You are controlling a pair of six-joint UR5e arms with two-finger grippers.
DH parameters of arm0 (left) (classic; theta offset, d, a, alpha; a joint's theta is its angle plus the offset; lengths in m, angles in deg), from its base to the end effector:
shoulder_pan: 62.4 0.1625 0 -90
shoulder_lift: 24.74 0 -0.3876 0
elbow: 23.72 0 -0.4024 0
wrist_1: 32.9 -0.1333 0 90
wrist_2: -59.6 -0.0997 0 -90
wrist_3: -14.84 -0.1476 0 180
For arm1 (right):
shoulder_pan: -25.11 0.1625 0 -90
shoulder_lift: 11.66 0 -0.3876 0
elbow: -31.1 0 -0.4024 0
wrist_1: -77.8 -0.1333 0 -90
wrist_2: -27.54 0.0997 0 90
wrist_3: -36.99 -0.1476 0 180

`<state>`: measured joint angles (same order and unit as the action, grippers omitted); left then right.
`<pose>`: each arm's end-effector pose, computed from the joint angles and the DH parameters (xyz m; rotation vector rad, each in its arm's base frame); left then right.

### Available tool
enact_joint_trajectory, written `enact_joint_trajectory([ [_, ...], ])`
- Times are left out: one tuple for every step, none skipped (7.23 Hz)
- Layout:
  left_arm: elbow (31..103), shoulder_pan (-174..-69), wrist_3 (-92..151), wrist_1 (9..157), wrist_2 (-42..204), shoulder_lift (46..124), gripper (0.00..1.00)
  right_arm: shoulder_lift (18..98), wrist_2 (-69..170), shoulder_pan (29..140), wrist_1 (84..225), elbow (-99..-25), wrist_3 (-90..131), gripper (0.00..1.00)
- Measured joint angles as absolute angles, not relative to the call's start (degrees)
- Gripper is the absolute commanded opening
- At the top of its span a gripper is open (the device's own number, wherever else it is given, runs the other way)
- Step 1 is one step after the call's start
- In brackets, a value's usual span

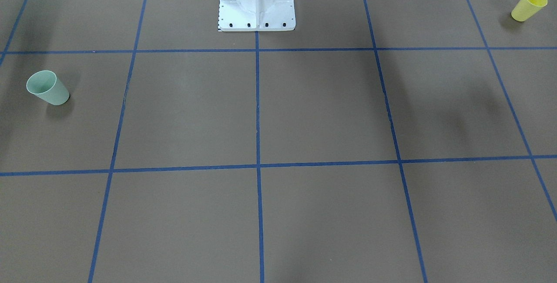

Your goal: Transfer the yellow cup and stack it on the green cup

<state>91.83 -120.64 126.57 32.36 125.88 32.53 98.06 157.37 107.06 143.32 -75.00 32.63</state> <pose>-0.0570 -0.2739 0.7063 0.2253 -0.6918 -1.2233 -0.0182 -0.4058 0.6232 0.2731 -0.7217 -0.1877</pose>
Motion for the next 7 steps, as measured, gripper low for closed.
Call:
enact_joint_trajectory([
  [91.3,-115.7,134.3,24.4,131.8,36.2,1.00,98.0,157.4,107.0,142.8,-75.0,32.7,1.00],
  [89.2,-110.4,141.3,16.5,139.0,41.7,1.00,98.0,157.5,107.0,142.3,-75.0,32.7,1.00],
  [86.2,-106.9,147.0,11.2,144.9,46.3,1.00,98.0,157.5,107.0,141.9,-75.0,32.7,1.00],
  [83.5,-105.4,151.1,8.9,148.4,48.4,1.00,98.0,157.5,106.9,141.5,-75.0,32.7,1.00],
  [81.1,-104.6,154.1,8.1,151.6,49.2,1.00,98.0,157.5,106.6,140.9,-75.0,32.7,1.00],
  [78.6,-103.5,156.1,8.3,155.5,49.6,1.00,98.0,157.6,106.3,140.3,-75.0,32.6,1.00],
  [76.2,-102.0,157.8,9.6,159.1,50.0,1.00,97.9,157.6,105.9,139.7,-75.0,32.6,1.00],
])
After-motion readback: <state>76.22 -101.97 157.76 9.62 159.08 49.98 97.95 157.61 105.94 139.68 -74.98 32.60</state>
